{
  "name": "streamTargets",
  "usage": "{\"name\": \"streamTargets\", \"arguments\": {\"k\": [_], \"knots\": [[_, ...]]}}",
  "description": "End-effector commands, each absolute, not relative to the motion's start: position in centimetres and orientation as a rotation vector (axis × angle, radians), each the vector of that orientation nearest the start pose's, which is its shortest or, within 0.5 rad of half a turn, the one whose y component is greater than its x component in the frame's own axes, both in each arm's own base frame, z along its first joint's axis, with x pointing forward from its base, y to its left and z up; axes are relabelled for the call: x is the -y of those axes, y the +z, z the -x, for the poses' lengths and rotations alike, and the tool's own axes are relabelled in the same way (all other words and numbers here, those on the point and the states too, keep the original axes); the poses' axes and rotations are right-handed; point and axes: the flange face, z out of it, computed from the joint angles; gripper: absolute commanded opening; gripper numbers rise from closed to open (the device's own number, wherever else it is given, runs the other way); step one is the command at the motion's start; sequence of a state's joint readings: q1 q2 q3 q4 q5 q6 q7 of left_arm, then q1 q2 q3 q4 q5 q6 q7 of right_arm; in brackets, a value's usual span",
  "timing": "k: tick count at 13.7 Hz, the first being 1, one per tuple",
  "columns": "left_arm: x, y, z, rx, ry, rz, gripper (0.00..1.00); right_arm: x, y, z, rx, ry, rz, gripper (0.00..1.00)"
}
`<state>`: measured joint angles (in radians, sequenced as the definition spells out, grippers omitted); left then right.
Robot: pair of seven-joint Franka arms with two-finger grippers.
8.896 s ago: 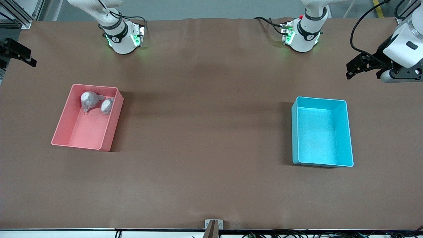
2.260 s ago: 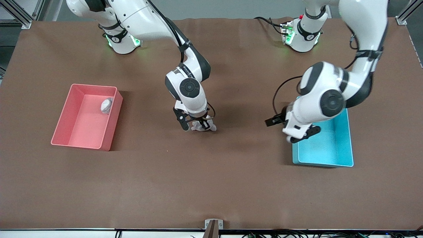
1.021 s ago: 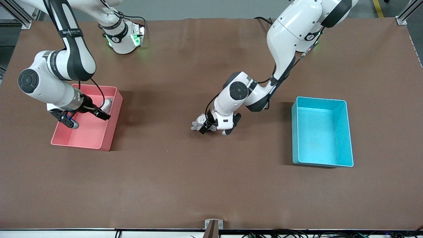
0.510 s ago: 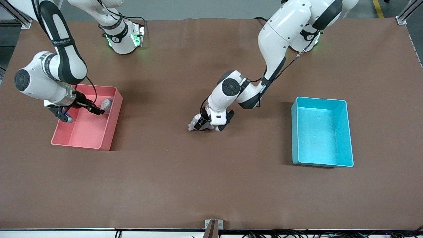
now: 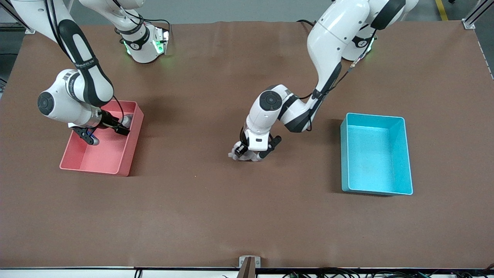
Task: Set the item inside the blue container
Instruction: 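Carry the plush over the blue box while the right gripper grasps another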
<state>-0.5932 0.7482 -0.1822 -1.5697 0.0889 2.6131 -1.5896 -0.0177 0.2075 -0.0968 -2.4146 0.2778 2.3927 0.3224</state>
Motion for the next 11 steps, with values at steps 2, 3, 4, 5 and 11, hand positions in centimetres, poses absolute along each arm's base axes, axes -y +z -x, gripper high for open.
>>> {"name": "streamTargets", "arguments": {"k": [2,3,4,5,11], "knots": [[43.4,32.4,-57.0,1.195,-0.232,3.153,0.05,4.8,20.4,-46.2,-0.974,0.398,2.814,0.50],[40.7,34.1,-58.4,1.113,-0.239,3.141,0.05,4.8,20.5,-46.2,-0.972,0.410,2.813,0.35],[38.0,35.7,-59.4,1.006,-0.226,3.127,0.05,4.7,20.5,-46.3,-0.970,0.408,2.813,0.22],[35.7,37.4,-60.1,0.883,-0.220,3.131,0.05,4.8,20.6,-46.3,-0.973,0.407,2.811,0.07],[21.0,37.2,-63.4,0.646,0.018,3.021,0.10,5.4,26.3,-50.0,-0.911,0.500,2.781,0.00]]}}
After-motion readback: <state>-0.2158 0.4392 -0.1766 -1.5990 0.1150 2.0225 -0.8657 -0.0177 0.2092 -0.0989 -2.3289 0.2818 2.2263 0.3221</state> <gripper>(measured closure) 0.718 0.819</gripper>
